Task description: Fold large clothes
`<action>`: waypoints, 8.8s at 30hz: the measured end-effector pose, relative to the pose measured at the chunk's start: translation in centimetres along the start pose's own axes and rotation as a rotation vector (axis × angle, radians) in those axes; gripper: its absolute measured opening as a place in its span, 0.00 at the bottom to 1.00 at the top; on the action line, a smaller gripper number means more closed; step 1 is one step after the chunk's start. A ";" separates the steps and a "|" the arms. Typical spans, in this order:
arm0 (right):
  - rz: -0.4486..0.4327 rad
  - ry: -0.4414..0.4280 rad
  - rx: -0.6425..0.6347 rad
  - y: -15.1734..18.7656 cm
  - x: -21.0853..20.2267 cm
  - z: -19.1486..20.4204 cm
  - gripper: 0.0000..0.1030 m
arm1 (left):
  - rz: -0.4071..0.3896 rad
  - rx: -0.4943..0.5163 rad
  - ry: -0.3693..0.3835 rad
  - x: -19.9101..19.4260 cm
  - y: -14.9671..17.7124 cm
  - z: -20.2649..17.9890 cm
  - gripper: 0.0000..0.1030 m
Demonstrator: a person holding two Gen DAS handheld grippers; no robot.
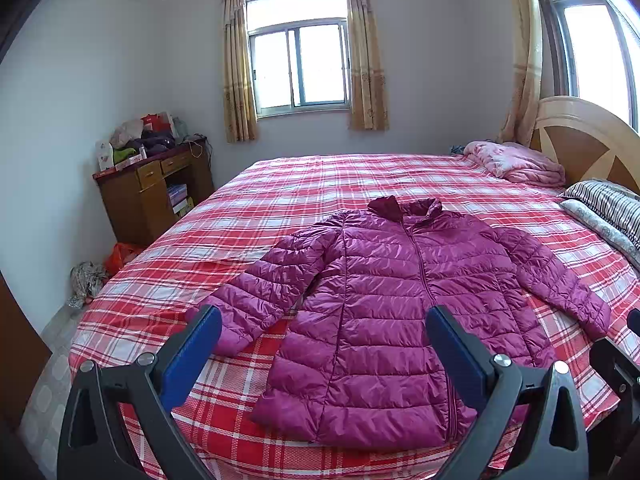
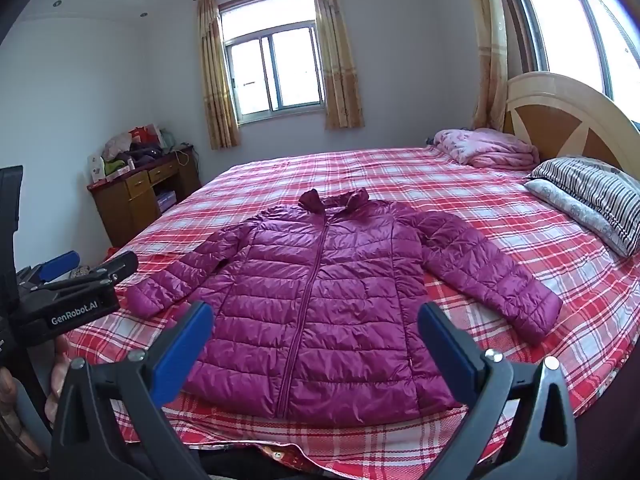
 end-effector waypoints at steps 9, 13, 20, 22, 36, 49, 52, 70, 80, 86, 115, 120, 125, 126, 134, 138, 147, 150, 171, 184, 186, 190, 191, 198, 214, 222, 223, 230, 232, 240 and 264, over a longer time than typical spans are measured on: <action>0.009 -0.003 0.003 0.1 0.2 0.0 1.00 | -0.003 -0.003 -0.004 0.1 0.0 0.3 0.99; 0.009 -0.002 0.002 0.1 0.2 0.0 1.00 | -0.005 -0.004 -0.005 0.2 0.1 0.3 0.99; 0.011 -0.003 0.004 0.1 0.2 0.1 1.00 | -0.007 -0.006 -0.008 0.1 0.1 0.3 0.99; 0.012 -0.004 0.003 0.1 0.2 0.1 1.00 | -0.005 -0.007 -0.011 0.1 0.1 0.3 0.99; 0.020 -0.008 0.007 0.4 0.4 0.2 1.00 | -0.007 -0.012 -0.012 0.1 -0.2 0.6 0.99; 0.026 -0.010 0.007 0.4 0.6 0.2 1.00 | -0.007 -0.014 -0.017 0.1 -0.4 0.9 0.99; 0.026 -0.010 0.007 0.5 0.6 0.2 1.00 | -0.008 -0.013 -0.017 0.1 -0.4 0.9 0.99; 0.058 -0.021 0.037 1.1 1.6 -0.4 1.00 | 0.008 -0.013 -0.022 1.0 -0.1 0.7 0.99; 0.104 -0.006 0.102 2.0 4.2 -4.5 1.00 | 0.013 0.004 -0.022 4.0 0.4 -0.3 0.99; 0.116 0.169 0.223 3.1 6.0 -14.0 1.00 | 0.059 0.030 -0.051 10.2 1.4 -1.7 0.99; 0.180 0.577 0.443 0.7 9.2 -38.3 0.17 | 0.233 -0.007 -0.181 31.2 0.1 -1.1 0.99; 0.133 0.598 0.318 -4.3 10.4 -36.7 0.17 | 0.260 -0.041 -0.177 32.1 0.4 0.4 0.99; 0.060 0.562 0.146 -9.6 12.2 -31.6 0.17 | 0.266 -0.067 -0.161 31.6 0.2 1.2 0.99; 0.051 0.549 0.112 -10.5 12.6 -30.4 0.17 | 0.261 -0.071 -0.160 31.4 0.1 1.3 0.99; 0.035 0.445 -0.142 -14.3 17.1 -21.2 0.17 | 0.229 -0.069 -0.161 30.7 -0.6 2.2 0.99; 0.055 0.373 -0.227 -14.4 19.4 -17.5 0.17 | 0.222 -0.049 -0.174 31.5 -1.0 2.6 0.99; 0.138 0.257 -0.347 -11.8 25.7 -11.2 0.17 | 0.219 -0.013 -0.193 33.9 -2.3 2.2 0.99; 0.166 0.214 -0.357 -10.7 27.9 -9.4 0.17 | 0.217 -0.002 -0.192 34.6 -2.7 1.7 0.99; 0.118 -0.200 -0.289 -4.0 25.7 -4.6 0.85 | 0.203 0.107 -0.131 33.6 -6.0 -1.8 0.99; 0.223 -0.286 -0.084 -4.2 30.4 -6.6 0.80 | 0.147 0.206 -0.126 30.6 -8.3 -5.2 0.99; 0.226 -0.267 -0.090 -3.8 29.4 -7.4 0.77 | 0.169 0.205 -0.086 31.0 -8.2 -5.7 0.99; 0.223 -0.248 -0.062 -3.2 27.3 -9.7 0.78 | 0.211 0.164 0.003 31.8 -8.3 -7.5 0.99; 0.219 -0.263 -0.057 -3.1 26.9 -10.0 0.78 | 0.214 0.151 0.021 31.9 -8.4 -8.0 0.99; 0.241 -0.209 -0.081 -1.2 27.8 -11.5 0.78 | 0.275 0.168 0.083 34.8 -6.6 -12.2 0.99; 0.264 -0.242 0.048 0.0 28.7 -14.1 0.86 | 0.298 0.161 0.177 33.9 -4.2 -11.4 0.08; 0.280 -0.226 0.037 -0.4 27.4 -14.3 0.84 | 0.296 0.231 0.093 34.1 -3.5 -10.8 0.25; 0.270 -0.226 0.038 -0.7 26.7 -14.6 0.80 | 0.257 0.231 0.064 33.5 -4.1 -10.3 0.35; 0.123 -0.078 0.044 -6.5 25.7 -18.9 0.76 | 0.005 0.228 -0.034 30.6 -8.2 -9.9 0.90; 0.110 -0.038 0.056 -8.0 27.6 -19.8 0.76 | 0.039 0.241 -0.001 31.7 -8.3 -11.6 0.90; 0.292 -0.061 0.054 -6.3 35.8 -20.8 0.69 | 0.207 0.344 -0.098 39.4 -3.2 -14.0 0.90; 0.402 0.067 0.050 -6.5 39.9 -23.3 0.72 | 0.276 0.263 -0.037 40.9 -1.8 -13.2 0.97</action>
Point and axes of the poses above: each gripper's, at about its wrist camera, not at the fingertips, and x roughly the way its jaws point, z to its left, y to its underside, the point moved 4 cm from there along x, roughly the way its jaws point, and after that the axes turned 6 degrees about -y, right-handed, at the moved point
